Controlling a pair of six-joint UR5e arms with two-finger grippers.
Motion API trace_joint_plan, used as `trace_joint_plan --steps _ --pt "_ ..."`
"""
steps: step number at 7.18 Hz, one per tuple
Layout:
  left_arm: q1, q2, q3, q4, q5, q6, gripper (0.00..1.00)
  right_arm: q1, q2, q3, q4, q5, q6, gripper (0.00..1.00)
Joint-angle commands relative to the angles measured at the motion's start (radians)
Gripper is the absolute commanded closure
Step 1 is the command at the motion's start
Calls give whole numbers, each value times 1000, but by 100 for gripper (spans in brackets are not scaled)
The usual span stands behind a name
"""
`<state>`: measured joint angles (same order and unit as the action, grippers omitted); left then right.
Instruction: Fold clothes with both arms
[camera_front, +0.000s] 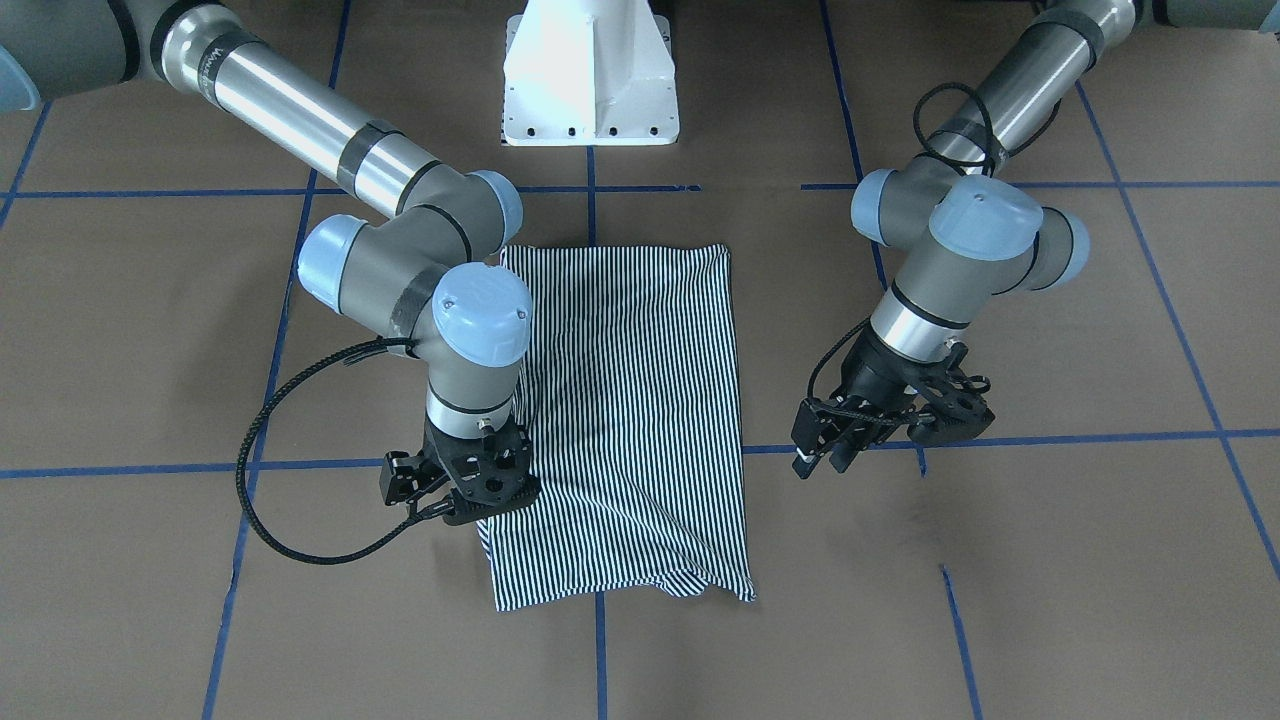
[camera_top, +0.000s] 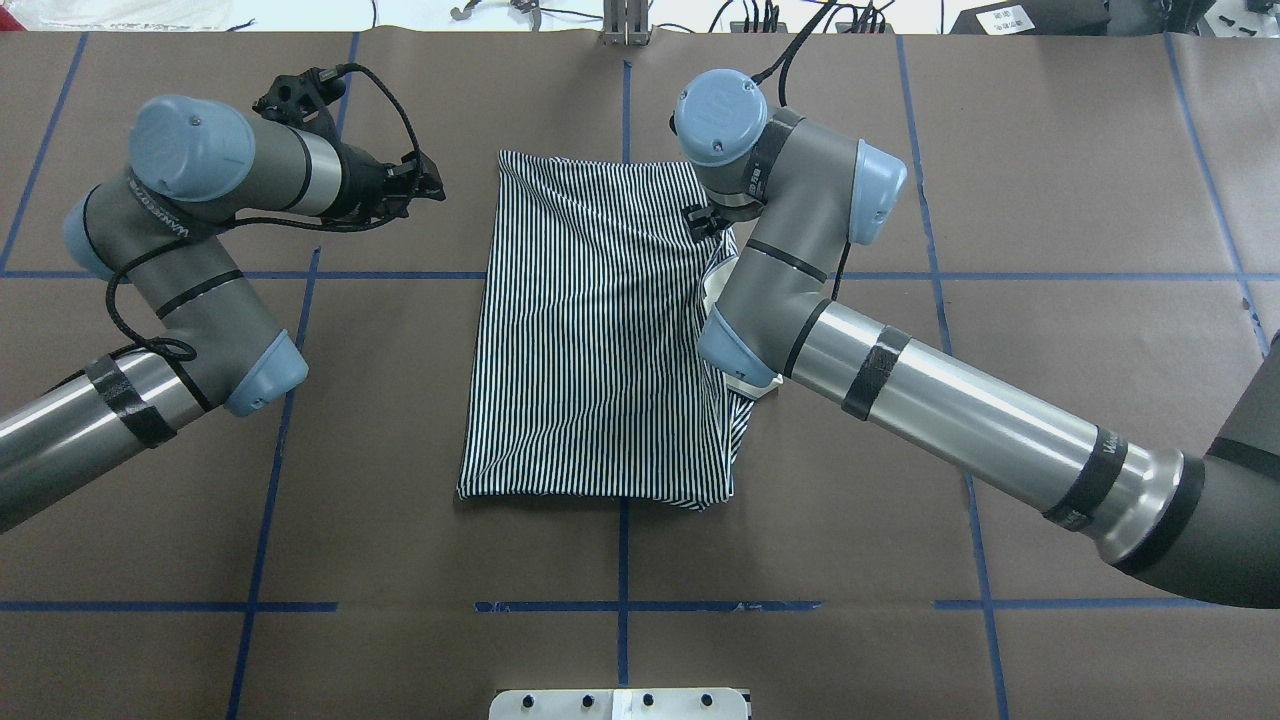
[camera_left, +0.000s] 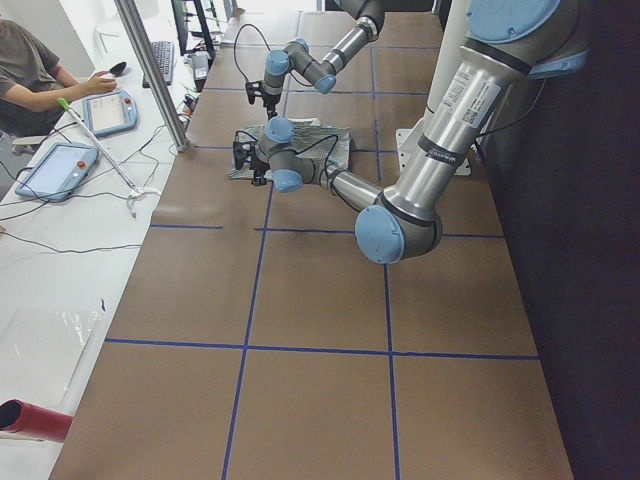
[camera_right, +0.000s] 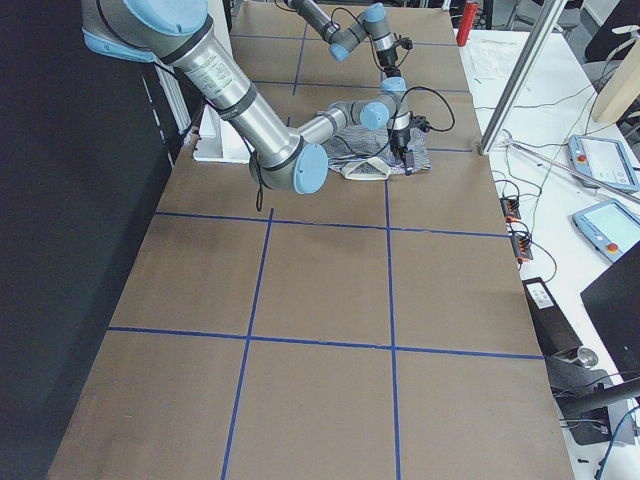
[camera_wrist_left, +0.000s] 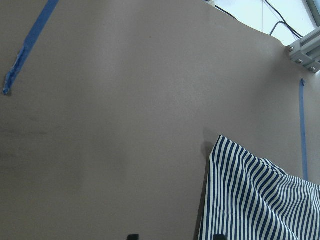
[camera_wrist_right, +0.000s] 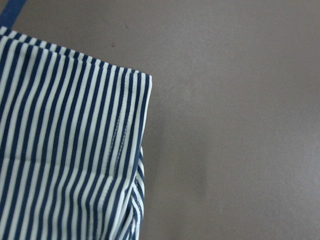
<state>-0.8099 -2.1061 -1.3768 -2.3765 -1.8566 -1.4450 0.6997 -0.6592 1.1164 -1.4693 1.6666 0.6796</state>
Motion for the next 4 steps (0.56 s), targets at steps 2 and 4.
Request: trace_joint_plan --steps 2,4 --pt "0 1 -1 0 -1 0 41 30 9 -7 0 19 0 0" --pt "0 0 -8 2 -6 -2 41 32 -17 95 -8 96 55 0"
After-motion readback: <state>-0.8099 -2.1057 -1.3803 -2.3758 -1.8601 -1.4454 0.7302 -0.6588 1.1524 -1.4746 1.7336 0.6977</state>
